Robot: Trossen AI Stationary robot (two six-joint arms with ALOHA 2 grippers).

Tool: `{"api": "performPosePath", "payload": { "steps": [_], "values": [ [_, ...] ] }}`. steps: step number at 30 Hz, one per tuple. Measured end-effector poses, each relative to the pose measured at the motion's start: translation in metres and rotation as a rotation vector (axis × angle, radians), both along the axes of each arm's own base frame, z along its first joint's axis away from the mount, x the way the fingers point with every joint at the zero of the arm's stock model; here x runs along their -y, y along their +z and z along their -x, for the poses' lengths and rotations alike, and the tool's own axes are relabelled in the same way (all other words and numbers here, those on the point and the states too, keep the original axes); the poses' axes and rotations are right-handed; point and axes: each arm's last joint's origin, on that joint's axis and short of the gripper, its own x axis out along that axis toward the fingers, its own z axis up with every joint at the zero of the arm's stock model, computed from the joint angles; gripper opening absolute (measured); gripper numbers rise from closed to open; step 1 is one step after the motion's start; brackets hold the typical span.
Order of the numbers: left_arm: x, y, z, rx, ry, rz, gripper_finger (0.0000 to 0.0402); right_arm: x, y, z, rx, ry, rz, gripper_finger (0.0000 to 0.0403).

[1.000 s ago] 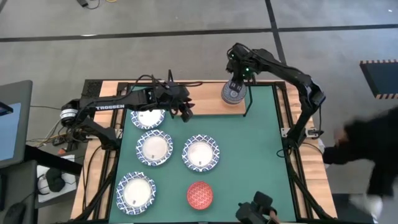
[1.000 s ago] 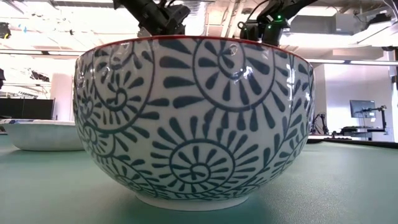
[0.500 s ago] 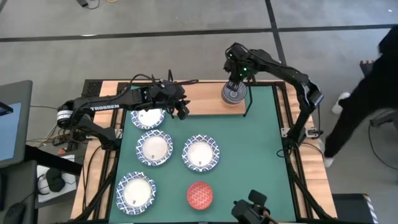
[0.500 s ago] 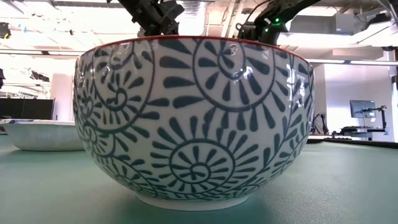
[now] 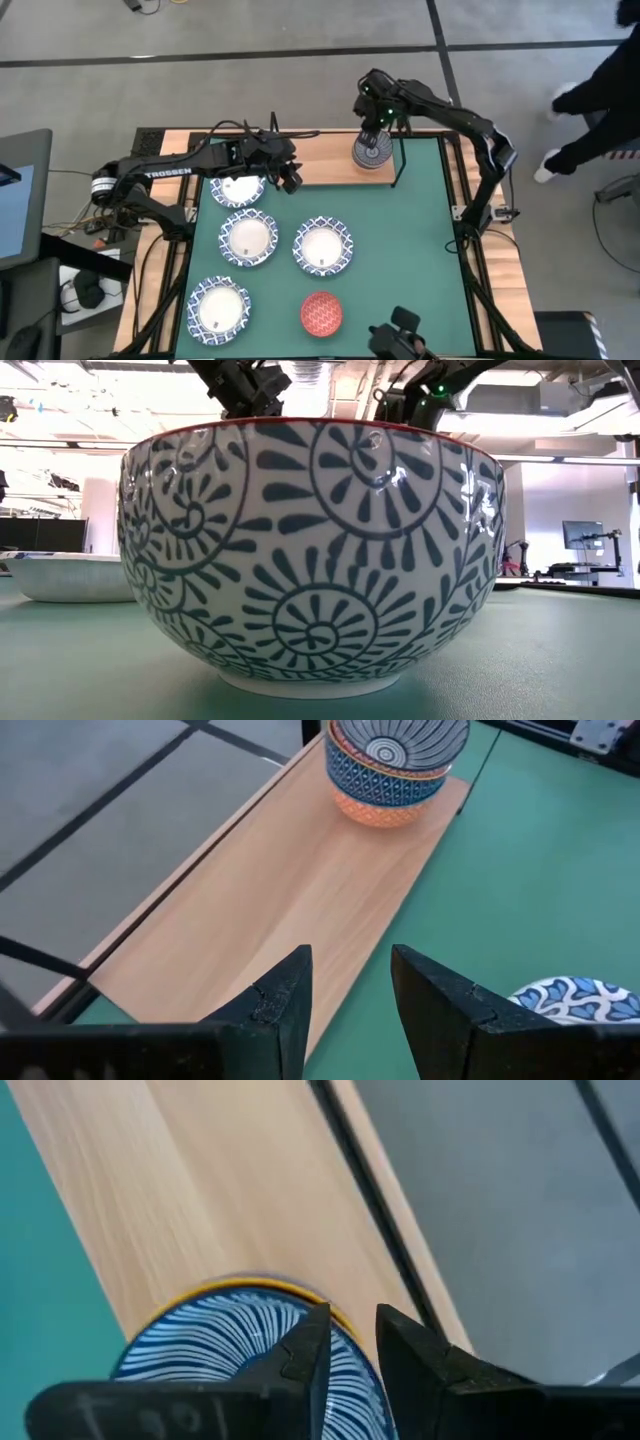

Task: Place and stack bowls onto a shelf
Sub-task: Stack the dark blue ceramic bowl on top of the yellow ceramic bowl on the shelf, then stack the red ceramic bowl on top of the dark blue ceramic bowl on the shelf

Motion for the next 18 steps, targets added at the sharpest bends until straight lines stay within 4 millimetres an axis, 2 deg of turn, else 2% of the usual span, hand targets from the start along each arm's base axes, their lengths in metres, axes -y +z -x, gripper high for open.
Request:
{"api": "performPosePath", "payload": {
  "steps": [5, 8, 12, 14, 18],
  "values": [
    [-0.003, 0.010, 0.015, -0.001, 0.026, -0.017, 0.0124, -0.001, 0.021, 0.006, 0.056, -0.023, 0.037, 0.0108],
    [-0.008, 0.020, 0.031, 0.009, 0.065, -0.015, 0.0124, -0.006, 0.034, 0.011, 0.090, -0.039, 0.053, 0.0108],
    [-0.015, 0.028, 0.057, -0.011, 0.159, 0.008, 0.0124, -0.012, 0.040, 0.018, 0.102, -0.082, 0.025, 0.0108],
    [-0.020, 0.025, 0.068, -0.069, 0.227, 0.028, 0.0124, -0.016, 0.044, 0.020, 0.124, -0.102, 0.003, 0.0108],
    [-0.033, 0.005, 0.083, -0.238, 0.348, 0.102, 0.0124, -0.024, 0.048, 0.018, 0.172, -0.118, -0.049, 0.0108]
  ]
}}
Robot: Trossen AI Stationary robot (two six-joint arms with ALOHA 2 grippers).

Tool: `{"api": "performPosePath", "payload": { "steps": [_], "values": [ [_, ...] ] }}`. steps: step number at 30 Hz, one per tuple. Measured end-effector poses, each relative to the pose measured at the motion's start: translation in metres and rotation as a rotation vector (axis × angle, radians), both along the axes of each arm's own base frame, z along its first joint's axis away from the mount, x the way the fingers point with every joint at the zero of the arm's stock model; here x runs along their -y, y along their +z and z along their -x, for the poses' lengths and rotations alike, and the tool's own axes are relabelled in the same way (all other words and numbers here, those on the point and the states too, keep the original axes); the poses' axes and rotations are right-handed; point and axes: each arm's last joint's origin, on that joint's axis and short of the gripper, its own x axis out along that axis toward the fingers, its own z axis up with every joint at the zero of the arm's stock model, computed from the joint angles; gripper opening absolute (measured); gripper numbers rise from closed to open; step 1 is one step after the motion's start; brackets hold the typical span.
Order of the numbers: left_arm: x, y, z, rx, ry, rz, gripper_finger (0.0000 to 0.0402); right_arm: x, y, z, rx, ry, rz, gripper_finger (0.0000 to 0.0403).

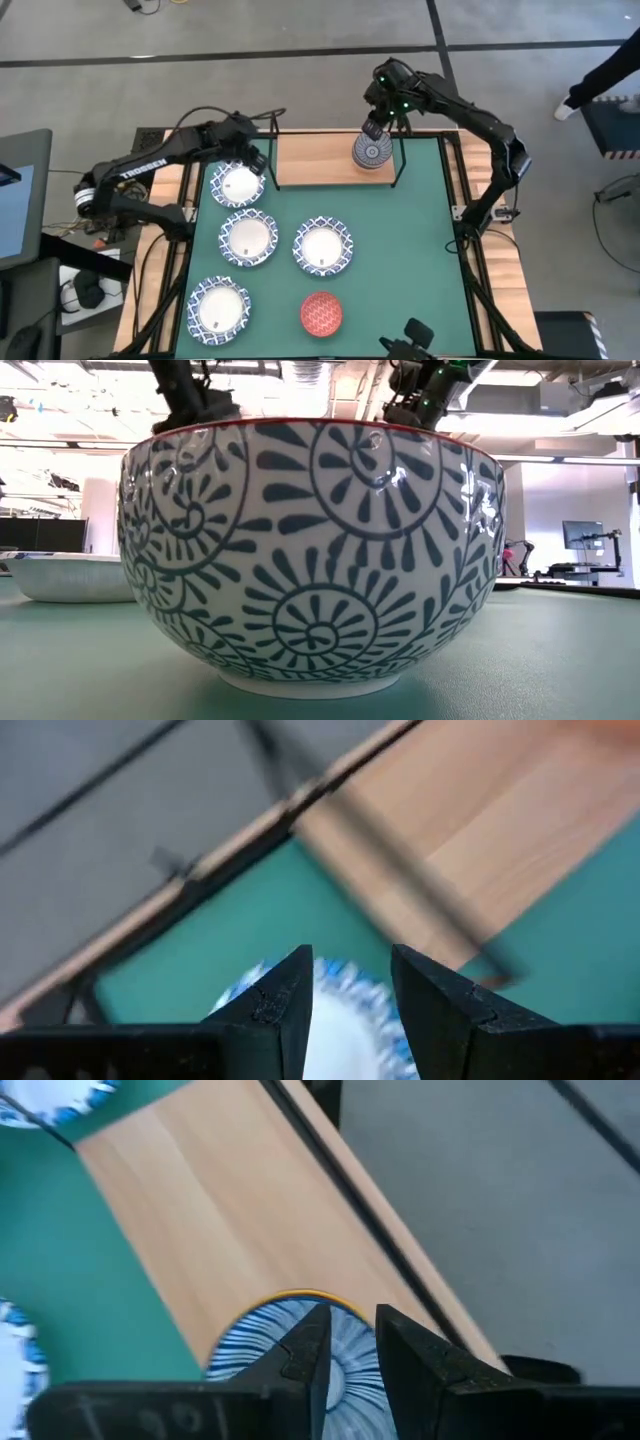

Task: Place and stack bowls onto a shelf
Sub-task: Stack the red ceramic bowl on top of the dark blue ceramic bowl on the shelf

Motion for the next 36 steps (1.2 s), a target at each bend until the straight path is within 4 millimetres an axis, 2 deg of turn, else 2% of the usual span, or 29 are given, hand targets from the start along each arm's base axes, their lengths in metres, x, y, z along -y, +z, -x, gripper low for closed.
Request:
{"api": "performPosePath", "payload": {
  "steps": [2, 5, 13, 17, 27, 30, 36],
  "values": [
    [-0.007, -0.013, 0.006, -0.033, 0.045, 0.059, 0.0124, -0.005, 0.001, -0.004, 0.010, 0.004, -0.008, 0.0108],
    [-0.019, -0.027, 0.016, 0.012, 0.105, 0.175, 0.0124, -0.012, 0.001, -0.008, 0.013, 0.018, -0.015, 0.0108],
    [-0.046, -0.045, 0.047, 0.081, 0.363, 0.298, 0.0124, -0.031, 0.001, -0.021, 0.007, 0.080, -0.023, 0.0108],
    [-0.048, -0.057, 0.054, 0.072, 0.443, 0.328, 0.0124, -0.037, 0.000, -0.023, -0.003, 0.084, -0.040, 0.0108],
    [-0.046, -0.105, 0.072, 0.050, 0.661, 0.409, 0.0132, -0.040, -0.003, -0.021, -0.032, 0.064, -0.079, 0.0108],
    [-0.046, -0.112, 0.078, 0.037, 0.701, 0.420, 0.0150, -0.040, -0.003, -0.020, -0.036, 0.064, -0.081, 0.0108],
    [-0.047, -0.113, 0.079, 0.028, 0.721, 0.382, 0.0191, -0.039, -0.003, -0.021, -0.028, 0.066, -0.074, 0.0108]
  ]
}}
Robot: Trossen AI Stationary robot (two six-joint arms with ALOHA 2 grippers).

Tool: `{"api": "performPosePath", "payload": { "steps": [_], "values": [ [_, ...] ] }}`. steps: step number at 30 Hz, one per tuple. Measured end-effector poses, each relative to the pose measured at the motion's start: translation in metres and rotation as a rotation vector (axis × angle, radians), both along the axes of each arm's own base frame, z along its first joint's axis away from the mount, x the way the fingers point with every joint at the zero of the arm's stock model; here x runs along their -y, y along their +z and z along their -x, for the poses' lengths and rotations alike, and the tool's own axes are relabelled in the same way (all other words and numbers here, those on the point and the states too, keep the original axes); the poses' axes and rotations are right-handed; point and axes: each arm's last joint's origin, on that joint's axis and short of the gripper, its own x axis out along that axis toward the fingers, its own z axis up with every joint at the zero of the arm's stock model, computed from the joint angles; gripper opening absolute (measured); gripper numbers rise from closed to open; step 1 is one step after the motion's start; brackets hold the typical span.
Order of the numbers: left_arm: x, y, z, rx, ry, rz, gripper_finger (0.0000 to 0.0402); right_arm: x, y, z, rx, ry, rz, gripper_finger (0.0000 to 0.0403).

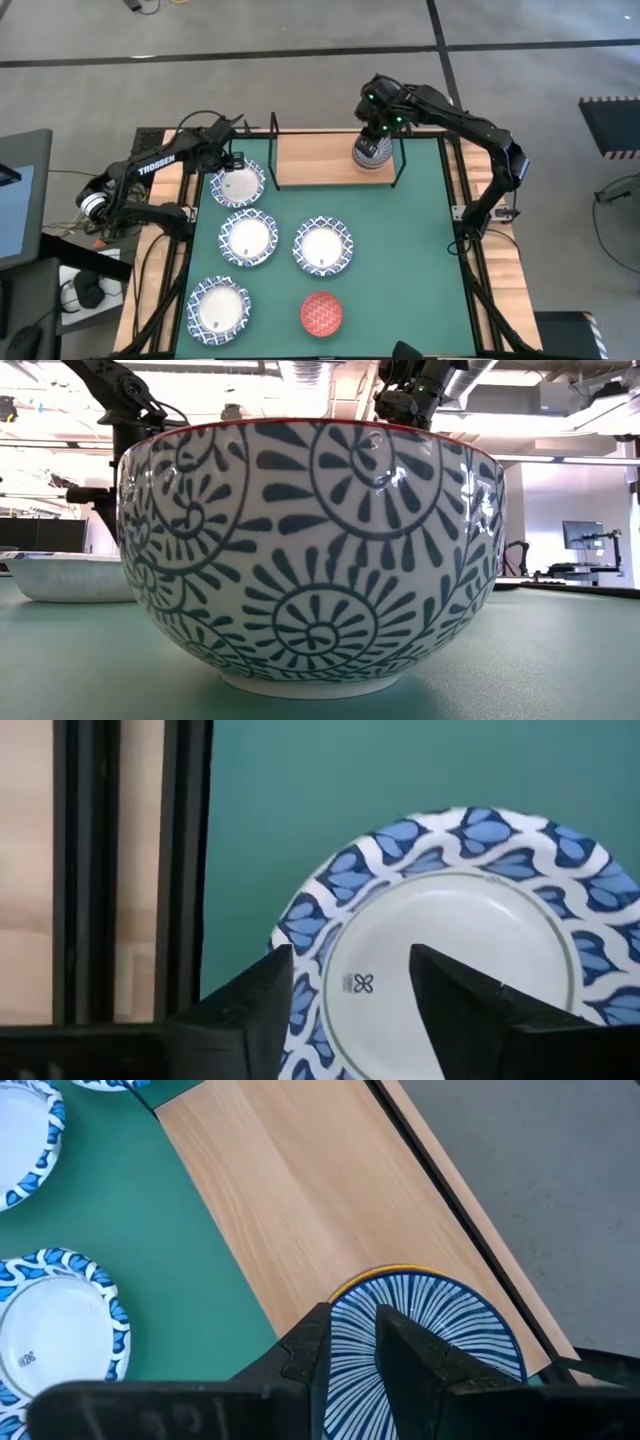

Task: Place and stack bowls onto a shelf
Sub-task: Stack the red ceramic bowl on top of the dark blue ceramic bowl on the shelf

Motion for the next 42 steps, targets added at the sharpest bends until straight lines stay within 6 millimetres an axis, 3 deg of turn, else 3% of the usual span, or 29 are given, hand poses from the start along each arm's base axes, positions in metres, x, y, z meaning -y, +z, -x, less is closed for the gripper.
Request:
{"api": "performPosePath", "payload": {
  "steps": [6, 10, 19, 26, 34, 37, 42],
  "values": [
    [-0.002, 0.001, 0.000, -0.022, 0.023, -0.037, 0.0204, -0.001, 0.000, -0.001, 0.024, -0.018, -0.039, 0.0108],
    [-0.002, 0.001, -0.005, 0.062, -0.092, 0.007, 0.0201, -0.008, 0.002, -0.008, 0.098, 0.014, -0.109, 0.0108],
    [0.016, 0.001, -0.022, 0.165, -0.389, 0.136, 0.0189, -0.061, 0.008, -0.047, 0.251, 0.103, -0.139, 0.0108],
    [0.033, 0.003, -0.036, 0.160, -0.541, 0.137, 0.0183, -0.108, -0.042, -0.059, 0.123, 0.130, -0.238, 0.0119],
    [0.058, 0.034, -0.028, 0.316, -0.702, 0.048, 0.0183, -0.160, -0.098, -0.061, 0.046, 0.049, -0.387, 0.0191],
    [0.068, 0.049, -0.018, 0.365, -0.740, -0.037, 0.0183, -0.188, -0.110, -0.060, 0.041, 0.037, -0.428, 0.0212],
    [0.081, 0.069, -0.006, 0.426, -0.805, -0.188, 0.0183, -0.253, -0.117, -0.057, 0.054, 0.100, -0.427, 0.0217]
  ]
}}
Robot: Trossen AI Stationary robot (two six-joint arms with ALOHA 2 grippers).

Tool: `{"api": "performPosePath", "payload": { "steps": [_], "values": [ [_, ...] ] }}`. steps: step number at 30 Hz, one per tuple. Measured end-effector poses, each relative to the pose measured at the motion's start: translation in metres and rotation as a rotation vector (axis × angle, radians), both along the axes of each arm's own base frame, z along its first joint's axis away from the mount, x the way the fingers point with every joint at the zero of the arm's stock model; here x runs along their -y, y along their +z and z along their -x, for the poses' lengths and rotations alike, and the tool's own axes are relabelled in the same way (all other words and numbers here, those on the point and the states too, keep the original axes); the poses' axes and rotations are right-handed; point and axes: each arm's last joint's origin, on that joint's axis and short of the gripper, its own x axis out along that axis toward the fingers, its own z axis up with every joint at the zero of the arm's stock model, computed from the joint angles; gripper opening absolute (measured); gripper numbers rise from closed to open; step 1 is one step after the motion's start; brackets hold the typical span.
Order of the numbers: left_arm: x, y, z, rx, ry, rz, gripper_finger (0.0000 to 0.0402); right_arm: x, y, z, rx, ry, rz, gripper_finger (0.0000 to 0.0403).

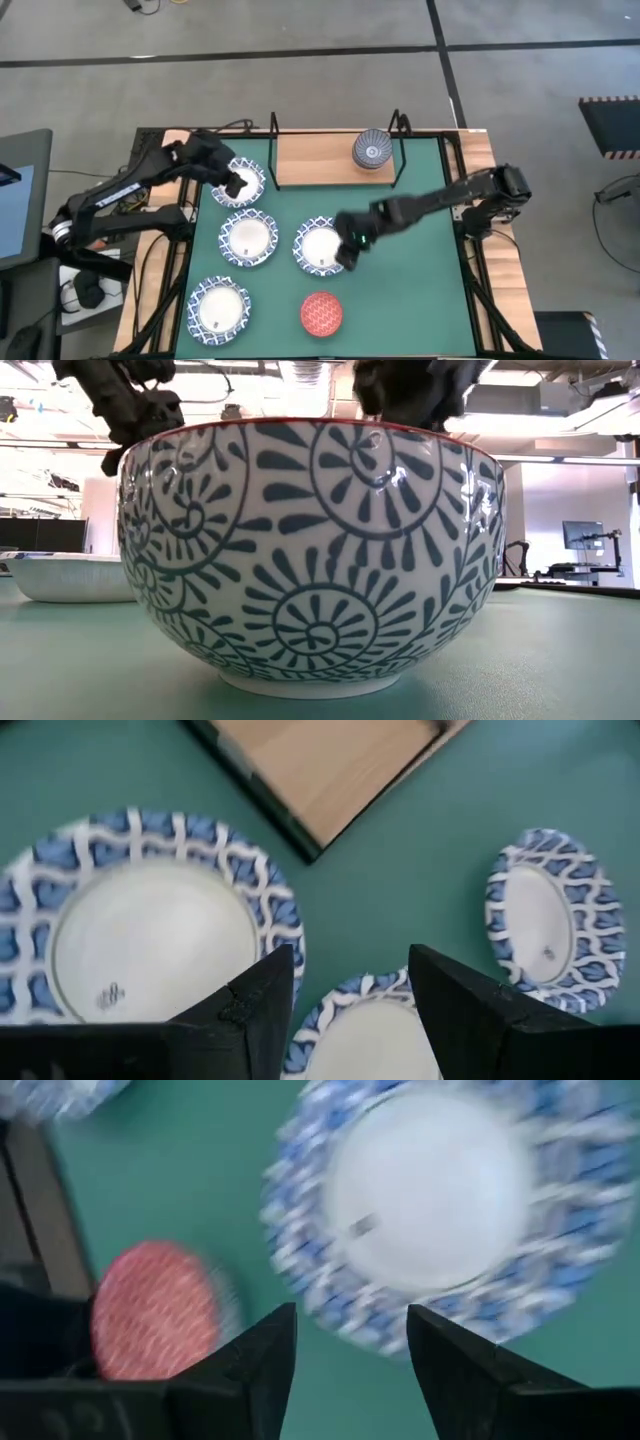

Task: Place and stack bowls onto a shelf
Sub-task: Stack the red ceramic bowl on top of the dark blue ceramic bowl on the shelf

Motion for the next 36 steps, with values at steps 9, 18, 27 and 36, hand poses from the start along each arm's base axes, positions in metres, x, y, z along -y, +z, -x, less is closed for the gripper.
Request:
{"api": "performPosePath", "payload": {
  "steps": [9, 18, 27, 36],
  "values": [
    [0.013, 0.010, 0.012, 0.036, 0.018, -0.081, 0.0183, -0.080, -0.041, -0.007, -0.045, 0.048, -0.070, 0.0213],
    [0.025, 0.014, 0.013, 0.071, 0.009, -0.063, 0.0183, -0.089, -0.071, -0.033, -0.068, 0.067, -0.053, 0.0212],
    [0.029, 0.013, 0.010, 0.070, -0.012, -0.056, 0.0183, -0.078, -0.077, -0.038, -0.124, 0.062, -0.089, 0.0126],
    [0.030, 0.013, 0.011, 0.067, -0.011, -0.056, 0.0183, -0.043, -0.046, -0.030, -0.180, 0.123, -0.088, 0.0034]
  ]
}}
